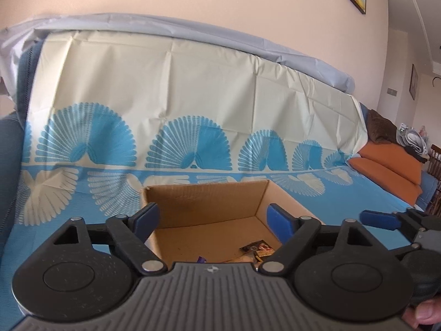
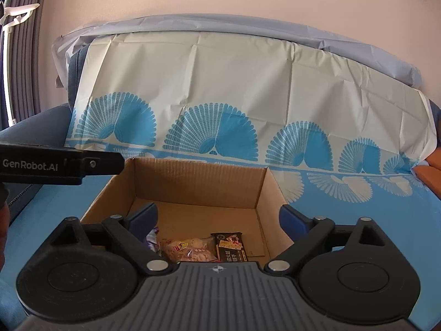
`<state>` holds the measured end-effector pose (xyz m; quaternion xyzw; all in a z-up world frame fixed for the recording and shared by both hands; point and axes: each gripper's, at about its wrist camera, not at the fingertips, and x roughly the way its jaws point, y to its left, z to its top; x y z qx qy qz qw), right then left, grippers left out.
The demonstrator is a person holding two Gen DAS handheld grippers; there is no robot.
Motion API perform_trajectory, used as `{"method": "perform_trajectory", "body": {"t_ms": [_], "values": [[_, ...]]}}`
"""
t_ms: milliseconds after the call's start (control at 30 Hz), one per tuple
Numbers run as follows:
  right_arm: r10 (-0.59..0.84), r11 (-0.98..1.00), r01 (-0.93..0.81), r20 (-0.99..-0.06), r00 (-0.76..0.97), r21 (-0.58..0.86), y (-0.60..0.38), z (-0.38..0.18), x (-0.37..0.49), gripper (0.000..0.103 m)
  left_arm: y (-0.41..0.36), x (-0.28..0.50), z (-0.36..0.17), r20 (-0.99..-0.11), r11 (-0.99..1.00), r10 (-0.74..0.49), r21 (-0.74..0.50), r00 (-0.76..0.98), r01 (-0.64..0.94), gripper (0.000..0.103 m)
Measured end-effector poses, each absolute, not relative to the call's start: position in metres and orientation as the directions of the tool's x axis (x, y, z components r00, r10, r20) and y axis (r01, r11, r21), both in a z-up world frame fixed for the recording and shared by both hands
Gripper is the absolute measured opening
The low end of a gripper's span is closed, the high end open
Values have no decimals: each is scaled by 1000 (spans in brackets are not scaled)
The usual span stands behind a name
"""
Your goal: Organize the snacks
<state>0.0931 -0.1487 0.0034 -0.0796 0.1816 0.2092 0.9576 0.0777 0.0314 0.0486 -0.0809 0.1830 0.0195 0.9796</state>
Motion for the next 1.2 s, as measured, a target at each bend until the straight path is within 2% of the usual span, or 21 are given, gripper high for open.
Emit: {"method": "perform_trajectory", "body": {"t_ms": [200, 333, 467, 533, 667, 733, 767, 833, 933, 1033, 1200], "values": [[385, 913, -408, -359, 850, 15, -172, 20, 71, 102, 34, 38, 64, -347, 978, 75, -158, 935, -137, 92], [369, 918, -397, -401, 839, 14, -187, 19, 50, 102, 35, 26, 76, -425, 956, 100, -209, 900, -205, 102], [341, 932, -362, -407, 847, 25, -203, 17, 30, 102, 23, 11, 71, -540, 930, 48, -283, 840, -235, 102], [327, 938, -345, -420, 846, 36, -208, 14, 26, 102, 8, -2, 58, -566, 928, 67, -266, 822, -259, 102], [292, 944, -330, -470, 833, 0, -206, 4, 29, 102, -23, -36, 26, -536, 950, 94, -204, 839, -237, 102], [273, 944, -329, -489, 829, -31, -202, -1, 31, 102, -30, -35, 13, -573, 959, 89, -171, 815, -226, 102], [271, 942, -332, -494, 826, -39, -201, -2, 31, 102, -30, -29, 12, -606, 956, 73, -183, 792, -228, 102], [272, 939, -341, -503, 821, -48, -199, -5, 33, 102, -24, -25, 12, -593, 954, 48, -210, 804, -212, 102], [265, 936, -345, -512, 817, -67, -196, -8, 34, 102, -21, -18, 8, -614, 955, 103, -158, 783, -250, 102], [267, 936, -347, -518, 813, -63, -196, -7, 36, 102, -14, -13, 2, -650, 942, 72, -205, 757, -266, 102], [264, 931, -357, -529, 806, -80, -192, -9, 38, 102, -18, -9, -1, -665, 944, 71, -195, 744, -265, 102]]}}
